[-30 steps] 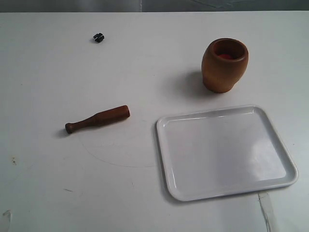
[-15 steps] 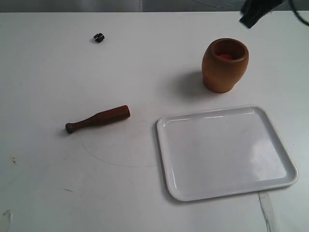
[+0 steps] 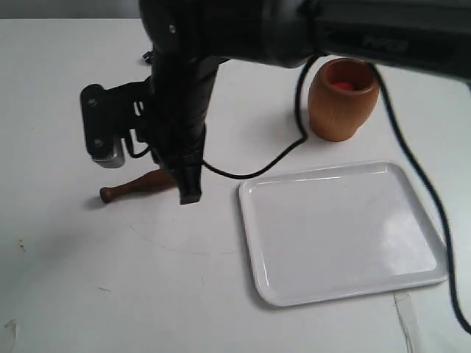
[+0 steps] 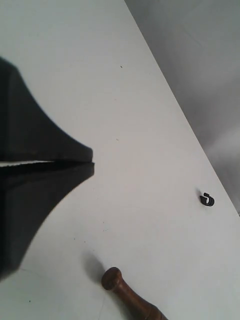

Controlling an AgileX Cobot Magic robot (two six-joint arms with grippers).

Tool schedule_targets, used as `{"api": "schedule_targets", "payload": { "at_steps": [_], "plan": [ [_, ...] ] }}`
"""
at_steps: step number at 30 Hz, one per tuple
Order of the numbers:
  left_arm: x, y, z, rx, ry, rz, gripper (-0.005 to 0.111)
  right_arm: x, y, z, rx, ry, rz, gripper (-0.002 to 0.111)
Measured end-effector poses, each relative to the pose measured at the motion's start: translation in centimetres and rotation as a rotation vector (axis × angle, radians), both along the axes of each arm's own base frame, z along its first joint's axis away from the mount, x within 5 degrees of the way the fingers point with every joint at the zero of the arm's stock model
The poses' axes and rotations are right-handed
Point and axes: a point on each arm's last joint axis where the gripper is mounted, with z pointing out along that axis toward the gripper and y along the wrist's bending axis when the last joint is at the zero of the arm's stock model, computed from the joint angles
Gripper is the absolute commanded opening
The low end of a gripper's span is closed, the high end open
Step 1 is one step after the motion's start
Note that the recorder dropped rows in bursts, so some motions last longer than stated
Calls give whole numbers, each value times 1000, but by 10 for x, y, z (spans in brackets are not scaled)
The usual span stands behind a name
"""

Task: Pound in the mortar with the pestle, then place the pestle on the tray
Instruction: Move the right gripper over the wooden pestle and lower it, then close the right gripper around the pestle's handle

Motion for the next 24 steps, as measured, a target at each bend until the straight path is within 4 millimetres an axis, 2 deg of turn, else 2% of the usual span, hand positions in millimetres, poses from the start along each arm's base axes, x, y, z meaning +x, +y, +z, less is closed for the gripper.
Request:
{"api": "schedule_targets", "payload": {
  "at_steps": [2,7,11,13,15,17,19,24],
  "plan": [
    [0,0,0,0,0,0,0,1,16,-4,19,17,5,0],
    [0,0,0,0,0,0,0,8,46,3,74,77,-1,3],
    [0,0,0,0,0,0,0,16,62,-9,74,105,-11,24],
    [0,0,0,0,0,0,0,19,69,-21,73,110,-12,40],
    [0,0,0,0,0,0,0,21,72,-32,55,122,-14,55],
    [0,0,0,0,0,0,0,21,73,-41,35,128,-13,63],
    [0,0,0,0,0,0,0,22,73,-47,20,128,-13,65],
    [0,0,0,0,0,0,0,25,72,-52,-2,106,-8,60]
  ]
}}
